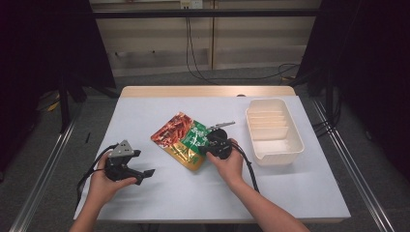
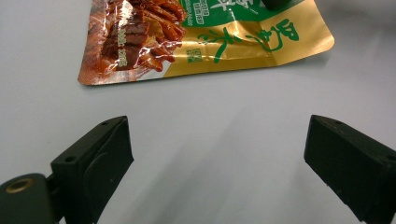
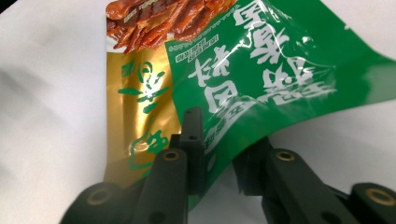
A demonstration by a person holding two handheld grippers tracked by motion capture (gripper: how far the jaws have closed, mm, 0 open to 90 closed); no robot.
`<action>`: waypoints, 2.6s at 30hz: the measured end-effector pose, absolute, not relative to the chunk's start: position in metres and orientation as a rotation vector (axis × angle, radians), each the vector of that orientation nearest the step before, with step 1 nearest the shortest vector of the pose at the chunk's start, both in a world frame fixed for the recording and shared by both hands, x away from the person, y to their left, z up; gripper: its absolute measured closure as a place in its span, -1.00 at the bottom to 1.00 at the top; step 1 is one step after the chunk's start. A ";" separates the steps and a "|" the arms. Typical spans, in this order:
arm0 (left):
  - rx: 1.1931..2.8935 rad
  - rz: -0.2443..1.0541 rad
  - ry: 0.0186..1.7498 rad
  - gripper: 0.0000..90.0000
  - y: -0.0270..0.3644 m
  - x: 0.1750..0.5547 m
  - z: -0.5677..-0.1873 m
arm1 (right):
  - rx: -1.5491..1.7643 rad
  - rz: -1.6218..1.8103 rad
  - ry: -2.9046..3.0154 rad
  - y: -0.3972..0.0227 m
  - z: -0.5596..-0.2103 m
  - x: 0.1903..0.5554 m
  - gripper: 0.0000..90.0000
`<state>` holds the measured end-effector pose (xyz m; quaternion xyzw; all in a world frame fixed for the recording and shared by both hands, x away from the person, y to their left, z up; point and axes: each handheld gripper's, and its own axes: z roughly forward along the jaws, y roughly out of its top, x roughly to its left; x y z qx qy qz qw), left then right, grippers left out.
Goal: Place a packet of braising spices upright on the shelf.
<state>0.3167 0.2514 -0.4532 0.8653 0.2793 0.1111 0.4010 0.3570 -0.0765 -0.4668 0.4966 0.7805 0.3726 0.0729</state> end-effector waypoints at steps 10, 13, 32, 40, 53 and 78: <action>2.188 0.273 0.705 -0.83 0.251 0.316 -0.453 | 1.483 1.087 2.392 -0.085 -0.441 0.361 1.00; 2.173 0.263 0.708 -0.83 0.251 0.316 -0.453 | 1.475 1.076 2.410 -0.087 -0.434 0.361 1.00; 2.172 0.244 0.714 -0.84 0.252 0.316 -0.453 | 1.490 1.014 2.502 -0.100 -0.386 0.365 1.00; 2.160 0.233 0.716 -0.84 0.251 0.315 -0.454 | 1.516 1.003 2.527 -0.107 -0.366 0.373 1.00; 2.162 0.225 0.711 -0.84 0.252 0.315 -0.453 | 1.513 0.987 2.549 -0.112 -0.337 0.382 1.00; 2.149 0.195 0.722 -0.84 0.253 0.315 -0.454 | 1.467 0.858 2.654 -0.123 -0.279 0.397 1.00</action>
